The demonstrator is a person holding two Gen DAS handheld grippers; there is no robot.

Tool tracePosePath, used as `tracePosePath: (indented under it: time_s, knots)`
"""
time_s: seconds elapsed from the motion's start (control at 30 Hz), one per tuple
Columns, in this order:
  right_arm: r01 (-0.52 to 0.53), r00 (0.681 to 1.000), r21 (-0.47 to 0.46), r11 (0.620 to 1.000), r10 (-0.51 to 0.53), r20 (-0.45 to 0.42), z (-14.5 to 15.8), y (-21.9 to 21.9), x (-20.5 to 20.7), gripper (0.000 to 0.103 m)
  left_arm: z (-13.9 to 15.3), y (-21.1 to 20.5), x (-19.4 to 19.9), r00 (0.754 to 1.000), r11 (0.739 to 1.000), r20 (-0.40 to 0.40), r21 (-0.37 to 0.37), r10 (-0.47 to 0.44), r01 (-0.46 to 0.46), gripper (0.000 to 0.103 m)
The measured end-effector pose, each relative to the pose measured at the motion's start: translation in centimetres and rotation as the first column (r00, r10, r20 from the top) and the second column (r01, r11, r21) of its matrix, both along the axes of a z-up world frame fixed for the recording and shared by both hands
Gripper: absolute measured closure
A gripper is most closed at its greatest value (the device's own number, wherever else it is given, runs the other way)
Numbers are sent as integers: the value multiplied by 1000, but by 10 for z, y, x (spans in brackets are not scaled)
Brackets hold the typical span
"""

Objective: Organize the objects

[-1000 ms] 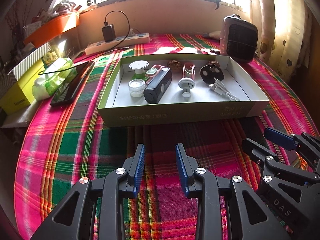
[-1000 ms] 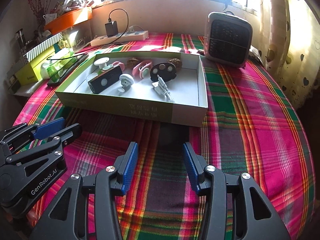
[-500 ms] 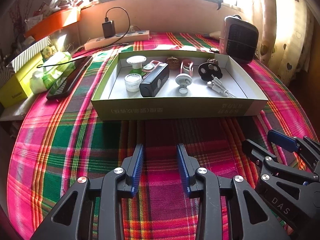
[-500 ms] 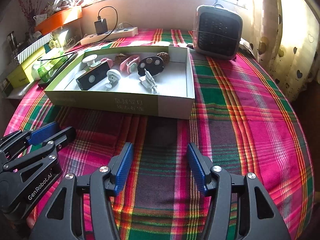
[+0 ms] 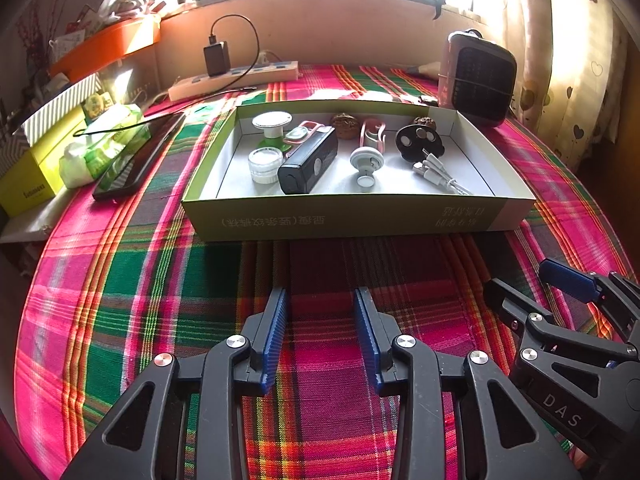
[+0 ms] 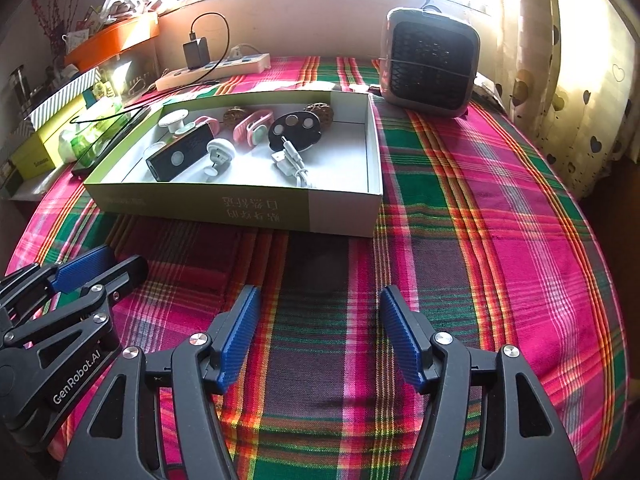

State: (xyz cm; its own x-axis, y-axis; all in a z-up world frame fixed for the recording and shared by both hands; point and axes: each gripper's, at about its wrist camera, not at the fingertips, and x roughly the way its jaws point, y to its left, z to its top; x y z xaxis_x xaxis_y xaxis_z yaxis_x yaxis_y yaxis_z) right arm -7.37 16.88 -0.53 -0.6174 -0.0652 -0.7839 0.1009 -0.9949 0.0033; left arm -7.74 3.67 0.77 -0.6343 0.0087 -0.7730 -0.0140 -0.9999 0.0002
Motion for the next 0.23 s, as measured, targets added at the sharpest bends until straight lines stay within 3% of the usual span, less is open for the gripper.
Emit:
tracePosePath:
  time_s: [0.23]
  knots:
    - [0,1000,0,1000,0,0,0,0,0,40,0,0,0,1000,1000,0,-2,0,0,70]
